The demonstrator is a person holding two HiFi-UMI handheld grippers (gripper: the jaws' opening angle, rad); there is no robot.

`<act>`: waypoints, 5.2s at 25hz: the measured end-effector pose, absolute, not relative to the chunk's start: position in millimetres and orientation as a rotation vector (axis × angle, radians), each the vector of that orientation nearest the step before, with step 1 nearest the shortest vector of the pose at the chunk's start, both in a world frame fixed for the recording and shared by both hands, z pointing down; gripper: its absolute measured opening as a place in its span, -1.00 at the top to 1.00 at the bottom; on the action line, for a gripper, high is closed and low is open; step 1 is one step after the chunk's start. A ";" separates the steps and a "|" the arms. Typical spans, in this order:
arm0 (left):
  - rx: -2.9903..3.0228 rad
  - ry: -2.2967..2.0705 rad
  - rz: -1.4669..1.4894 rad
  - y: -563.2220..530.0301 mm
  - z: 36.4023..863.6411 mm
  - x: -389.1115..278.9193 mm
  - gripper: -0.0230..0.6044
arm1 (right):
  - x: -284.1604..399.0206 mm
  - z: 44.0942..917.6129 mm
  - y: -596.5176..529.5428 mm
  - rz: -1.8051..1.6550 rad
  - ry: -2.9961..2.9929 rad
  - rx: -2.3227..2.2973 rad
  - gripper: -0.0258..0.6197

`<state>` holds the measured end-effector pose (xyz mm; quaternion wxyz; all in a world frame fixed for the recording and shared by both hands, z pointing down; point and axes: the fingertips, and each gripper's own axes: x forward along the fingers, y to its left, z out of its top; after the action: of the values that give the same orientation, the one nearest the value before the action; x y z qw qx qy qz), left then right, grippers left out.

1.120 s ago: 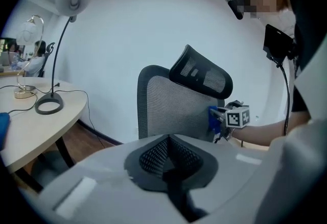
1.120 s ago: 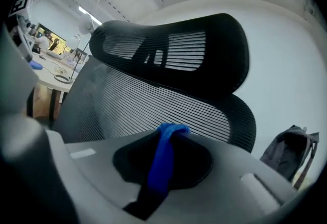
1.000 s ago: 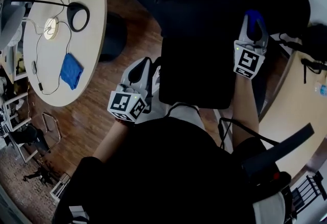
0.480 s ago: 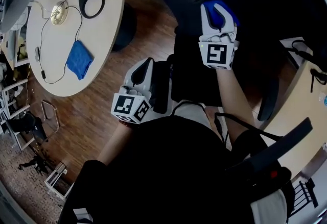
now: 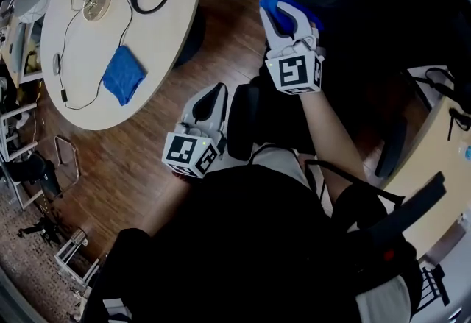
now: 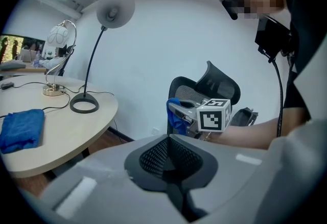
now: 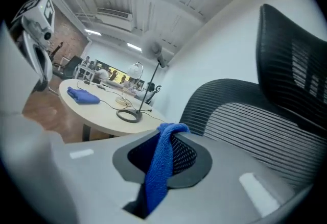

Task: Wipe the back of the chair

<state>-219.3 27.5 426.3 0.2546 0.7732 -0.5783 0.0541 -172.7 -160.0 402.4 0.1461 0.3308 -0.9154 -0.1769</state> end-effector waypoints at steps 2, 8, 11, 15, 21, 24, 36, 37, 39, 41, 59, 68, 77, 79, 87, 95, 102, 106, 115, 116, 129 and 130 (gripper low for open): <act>2.124 -1.548 0.148 26.9 424.2 -216.3 0.91 | -176.6 396.1 -148.2 -0.483 -2.679 0.900 0.79; 2.208 -1.423 0.182 19.3 423.9 -179.2 0.91 | -75.3 381.4 -123.6 -0.366 -2.715 1.061 0.79; 2.239 -1.363 0.199 13.2 427.2 -148.4 0.91 | 41.2 412.6 -129.9 -0.140 -2.526 1.309 0.79; 2.253 -1.319 0.178 0.6 426.0 -107.1 0.91 | 206.1 439.0 -148.8 -0.035 -2.201 1.598 0.79; 2.256 -1.314 0.232 -7.9 427.6 -81.2 0.91 | 296.6 452.8 -189.8 -0.010 -2.059 1.733 0.79; 2.227 -1.353 0.247 -11.0 429.8 -89.7 0.91 | 292.0 452.9 -200.4 -0.029 -2.071 1.757 0.79; 2.166 -1.428 0.237 -4.2 436.2 -109.2 0.91 | 231.0 456.1 -212.7 -0.004 -2.106 1.855 0.82; 2.157 -1.437 0.233 -2.2 435.6 -112.8 0.91 | 223.1 456.6 -212.8 -0.017 -2.109 1.854 0.83; 2.138 -1.458 0.222 1.5 434.4 -122.8 0.91 | 207.1 456.5 -211.5 -0.050 -2.125 1.841 0.83; 2.116 -1.478 0.211 5.0 434.9 -134.7 0.91 | 183.9 455.8 -208.2 -0.082 -2.170 1.789 0.83; 2.032 -1.605 0.165 47.5 429.8 -212.9 0.91 | -129.2 485.6 -164.8 -0.207 -2.591 1.010 0.80; 2.064 -1.568 0.167 50.8 429.1 -217.2 0.91 | -142.3 478.2 -170.5 -0.118 -2.634 1.008 0.79; 2.196 -1.356 0.177 32.2 433.9 -128.2 0.91 | 90.3 502.8 -131.5 0.043 -2.337 1.340 0.79; 2.205 -1.320 0.203 30.9 438.2 -111.4 0.91 | 161.2 520.5 -127.0 0.068 -2.174 1.445 0.80; 2.194 -1.301 0.288 31.4 450.2 -79.2 0.91 | 298.4 554.8 -156.2 0.067 -1.893 1.563 0.80; 2.143 -1.384 0.289 37.0 454.2 -94.6 0.91 | 254.7 571.0 -175.3 0.010 -1.971 1.533 0.79; 2.236 -1.337 0.275 34.9 487.5 -73.7 0.91 | 155.6 587.4 -177.7 -0.023 -2.122 1.455 0.79; 2.289 -1.246 0.173 20.3 525.0 -31.1 0.91 | 100.5 592.7 -174.9 -0.042 -2.212 1.349 0.79; 2.361 -1.204 0.208 3.5 581.8 -6.3 0.91 | -31.4 599.1 -154.1 -0.013 -2.439 1.038 0.79; 2.356 -1.201 0.204 5.2 583.3 -4.9 0.91 | -49.1 599.8 -150.7 -0.008 -2.467 0.993 0.79; 2.445 -1.210 0.253 22.5 587.4 -5.1 0.92 | -148.5 568.6 -120.4 -0.050 -2.747 0.456 0.79; 2.456 -1.232 0.242 19.7 585.3 -8.8 0.93 | -132.9 563.7 -119.0 -0.060 -2.751 0.500 0.79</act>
<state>-8.8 19.7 585.3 0.1907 0.8741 -0.4384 0.0863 -132.9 -119.0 563.7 0.1715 0.1761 -0.9691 -0.0212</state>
